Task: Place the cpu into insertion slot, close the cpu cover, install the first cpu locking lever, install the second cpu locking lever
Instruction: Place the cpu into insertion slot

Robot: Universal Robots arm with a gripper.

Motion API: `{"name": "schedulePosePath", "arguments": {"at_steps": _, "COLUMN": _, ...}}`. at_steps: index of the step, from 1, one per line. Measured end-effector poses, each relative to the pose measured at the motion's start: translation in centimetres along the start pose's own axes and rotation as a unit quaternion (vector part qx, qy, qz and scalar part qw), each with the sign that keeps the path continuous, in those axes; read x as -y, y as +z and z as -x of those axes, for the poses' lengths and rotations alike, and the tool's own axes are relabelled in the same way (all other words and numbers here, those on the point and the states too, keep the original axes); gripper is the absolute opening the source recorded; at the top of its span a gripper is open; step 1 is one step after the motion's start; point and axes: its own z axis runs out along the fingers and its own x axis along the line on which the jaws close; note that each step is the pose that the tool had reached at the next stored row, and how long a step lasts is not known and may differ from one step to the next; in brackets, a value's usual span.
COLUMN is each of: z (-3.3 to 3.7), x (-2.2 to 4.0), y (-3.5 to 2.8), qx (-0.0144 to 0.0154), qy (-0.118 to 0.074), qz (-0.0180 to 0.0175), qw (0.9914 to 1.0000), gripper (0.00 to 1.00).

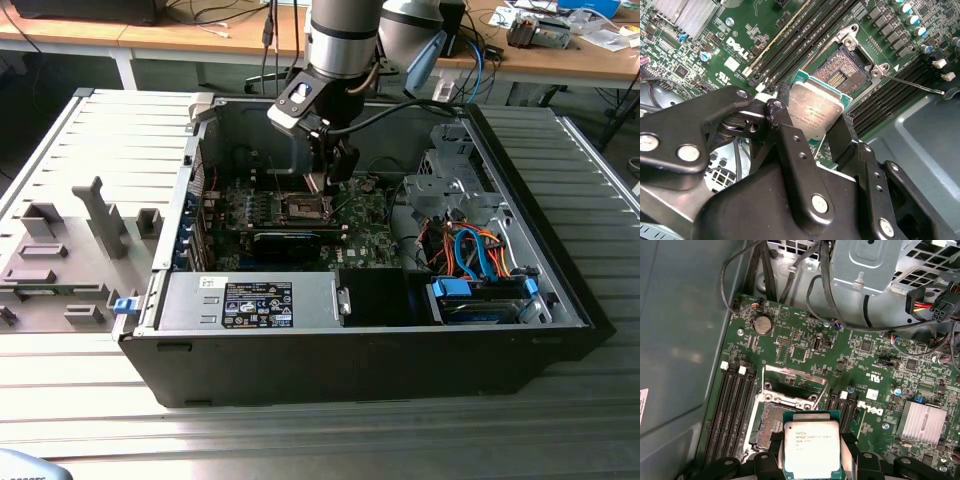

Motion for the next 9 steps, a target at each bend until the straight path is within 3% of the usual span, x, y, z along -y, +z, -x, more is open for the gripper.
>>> {"name": "schedulePosePath", "arguments": {"at_steps": 2, "z": 0.0, "x": 0.0, "y": 0.01, "qx": -0.0001, "qy": 0.003, "qz": -0.0001, "qw": 1.0, "gripper": 0.54}}
{"name": "schedulePosePath", "arguments": {"at_steps": 7, "z": -0.01, "x": 0.0, "y": 0.21, "qx": -0.0013, "qy": 0.043, "qz": -0.0009, "qw": 0.99908, "gripper": 0.54}}
{"name": "schedulePosePath", "arguments": {"at_steps": 9, "z": -0.01, "x": -0.01, "y": 0.23, "qx": -0.0013, "qy": 0.045, "qz": -0.001, "qw": 0.99897, "gripper": 0.54}}
